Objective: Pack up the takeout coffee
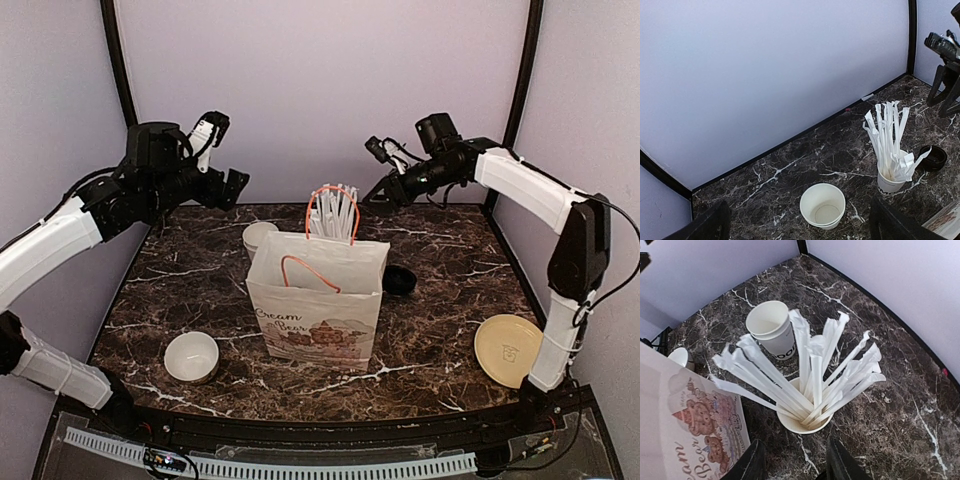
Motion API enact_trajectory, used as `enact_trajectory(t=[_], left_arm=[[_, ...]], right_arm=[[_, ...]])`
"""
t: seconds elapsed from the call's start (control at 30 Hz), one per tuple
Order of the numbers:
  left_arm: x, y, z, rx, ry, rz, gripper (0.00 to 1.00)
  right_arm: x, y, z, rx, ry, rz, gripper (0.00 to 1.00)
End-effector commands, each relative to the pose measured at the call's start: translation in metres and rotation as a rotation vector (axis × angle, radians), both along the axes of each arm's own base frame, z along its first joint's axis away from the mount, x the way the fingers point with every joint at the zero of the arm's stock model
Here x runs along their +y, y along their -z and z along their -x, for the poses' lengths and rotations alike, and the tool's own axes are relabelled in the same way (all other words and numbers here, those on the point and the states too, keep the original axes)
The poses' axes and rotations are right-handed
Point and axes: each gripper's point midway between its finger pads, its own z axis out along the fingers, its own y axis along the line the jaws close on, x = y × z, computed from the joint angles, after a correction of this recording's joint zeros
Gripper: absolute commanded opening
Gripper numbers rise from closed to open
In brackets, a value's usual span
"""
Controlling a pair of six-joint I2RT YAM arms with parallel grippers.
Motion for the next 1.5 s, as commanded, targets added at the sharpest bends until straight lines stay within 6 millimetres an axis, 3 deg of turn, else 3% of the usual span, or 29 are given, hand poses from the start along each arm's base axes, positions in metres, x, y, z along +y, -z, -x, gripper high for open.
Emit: enact_trajectory(t=[0.0,0.2,0.73,0.93,1.03,1.3,1.47], left_arm=[[-0.001,0.006,-0.003,0.006,0.006,0.001,0.98],[-0.004,0.007,-0.009,0.004,0.005,-0.017,0.98],[-0.008,0.02,-0.018,0.016,0.01,-0.052,0.98],[-0.009,0.022,-0.017,0.023,0.011,-0.046,0.98],[-0.008,0.023,-0.017,0.025,0.009,-0.048,0.98],[-0.008,0.026,-0.018,0.027,0.009,-0.049,0.98],[-0.009,0.027,-0.019,0.025,0.013,-0.049,0.98]], right_arm=[[0.006,-0.014,-0.027,-0.051,0.063,-0.033,0.39],[0.012,-0.003,-0.046,-0.029,0.098,-0.032,0.36],[0.029,0.018,-0.054,0.058,0.072,-0.063,0.29],[0.029,0.019,-0.056,0.066,0.09,-0.063,0.1],[0.028,0.013,-0.052,0.062,0.091,-0.069,0.0],[0.02,-0.022,-0.03,-0.003,0.083,-0.094,0.0],[0.015,-0.062,-0.011,-0.073,0.062,-0.131,0.0]])
